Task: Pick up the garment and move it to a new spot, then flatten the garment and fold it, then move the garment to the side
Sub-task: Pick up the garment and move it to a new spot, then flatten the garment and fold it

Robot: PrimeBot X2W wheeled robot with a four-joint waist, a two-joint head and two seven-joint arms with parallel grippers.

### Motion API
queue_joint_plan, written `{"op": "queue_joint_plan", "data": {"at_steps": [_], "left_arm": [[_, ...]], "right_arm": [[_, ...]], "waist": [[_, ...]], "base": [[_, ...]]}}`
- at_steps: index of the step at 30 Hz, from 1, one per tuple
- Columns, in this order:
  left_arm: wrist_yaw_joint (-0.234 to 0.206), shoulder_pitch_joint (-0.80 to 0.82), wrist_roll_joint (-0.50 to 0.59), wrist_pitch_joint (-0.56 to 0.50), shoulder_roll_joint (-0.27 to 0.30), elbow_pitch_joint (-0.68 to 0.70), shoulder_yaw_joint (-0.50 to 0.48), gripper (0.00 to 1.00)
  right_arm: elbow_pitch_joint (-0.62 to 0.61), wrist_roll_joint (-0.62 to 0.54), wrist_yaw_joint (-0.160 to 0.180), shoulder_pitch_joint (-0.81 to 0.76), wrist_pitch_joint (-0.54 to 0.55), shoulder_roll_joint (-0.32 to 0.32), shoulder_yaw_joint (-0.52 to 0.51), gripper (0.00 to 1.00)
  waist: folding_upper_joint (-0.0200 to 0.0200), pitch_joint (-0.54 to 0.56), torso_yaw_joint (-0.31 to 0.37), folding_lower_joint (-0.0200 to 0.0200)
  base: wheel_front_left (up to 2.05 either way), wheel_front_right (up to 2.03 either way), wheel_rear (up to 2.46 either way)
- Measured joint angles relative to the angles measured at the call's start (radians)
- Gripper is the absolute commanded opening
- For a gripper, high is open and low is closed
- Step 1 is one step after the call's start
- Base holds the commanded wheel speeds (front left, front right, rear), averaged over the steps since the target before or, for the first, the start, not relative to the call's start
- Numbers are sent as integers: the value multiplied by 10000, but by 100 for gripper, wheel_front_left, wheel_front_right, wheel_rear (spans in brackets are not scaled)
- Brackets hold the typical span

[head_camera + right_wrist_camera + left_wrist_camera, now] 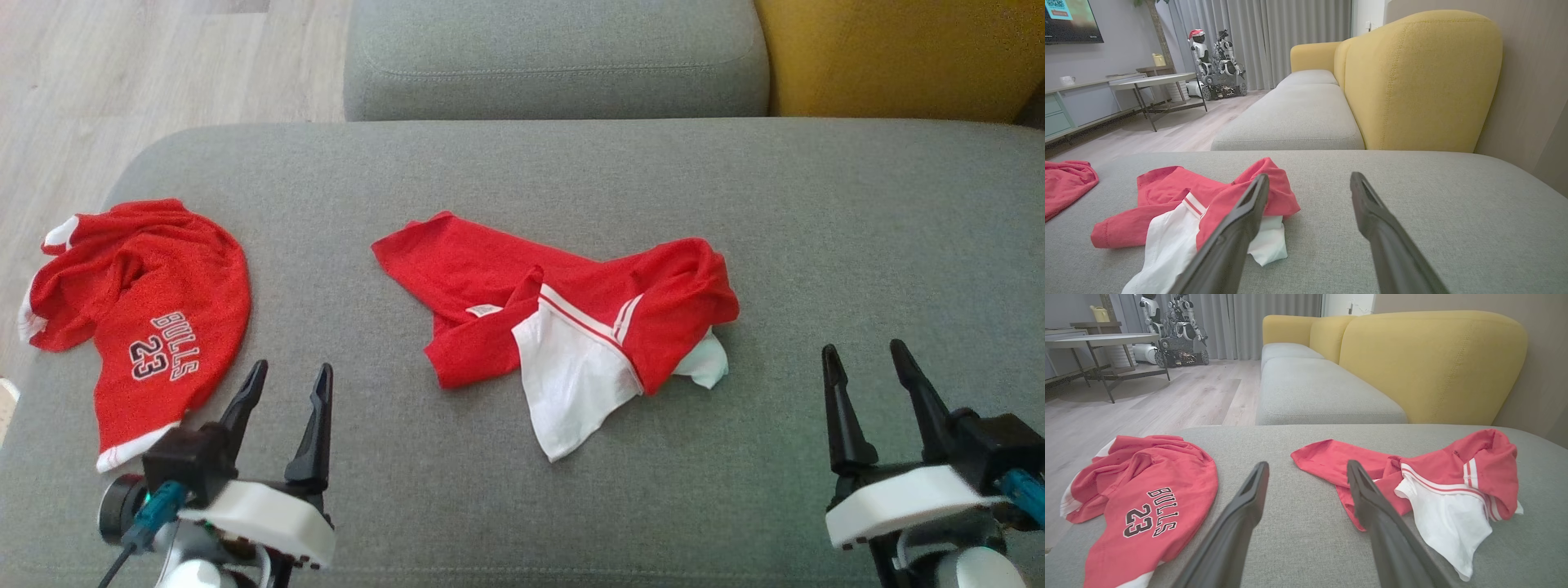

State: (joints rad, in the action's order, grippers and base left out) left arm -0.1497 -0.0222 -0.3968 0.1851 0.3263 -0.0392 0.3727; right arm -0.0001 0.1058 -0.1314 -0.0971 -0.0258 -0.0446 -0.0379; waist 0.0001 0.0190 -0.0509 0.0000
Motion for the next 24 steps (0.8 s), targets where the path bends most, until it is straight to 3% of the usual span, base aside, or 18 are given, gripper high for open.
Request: {"op": "queue_joint_plan", "data": {"at_steps": [24], "left_arm": [[-88,9,10,-46,19,19,182,100]], "right_arm": [[109,0,0,2,84,0,111,100]], "waist": [[0,-11,-76,0]], "base": [[0,0,0]]}}
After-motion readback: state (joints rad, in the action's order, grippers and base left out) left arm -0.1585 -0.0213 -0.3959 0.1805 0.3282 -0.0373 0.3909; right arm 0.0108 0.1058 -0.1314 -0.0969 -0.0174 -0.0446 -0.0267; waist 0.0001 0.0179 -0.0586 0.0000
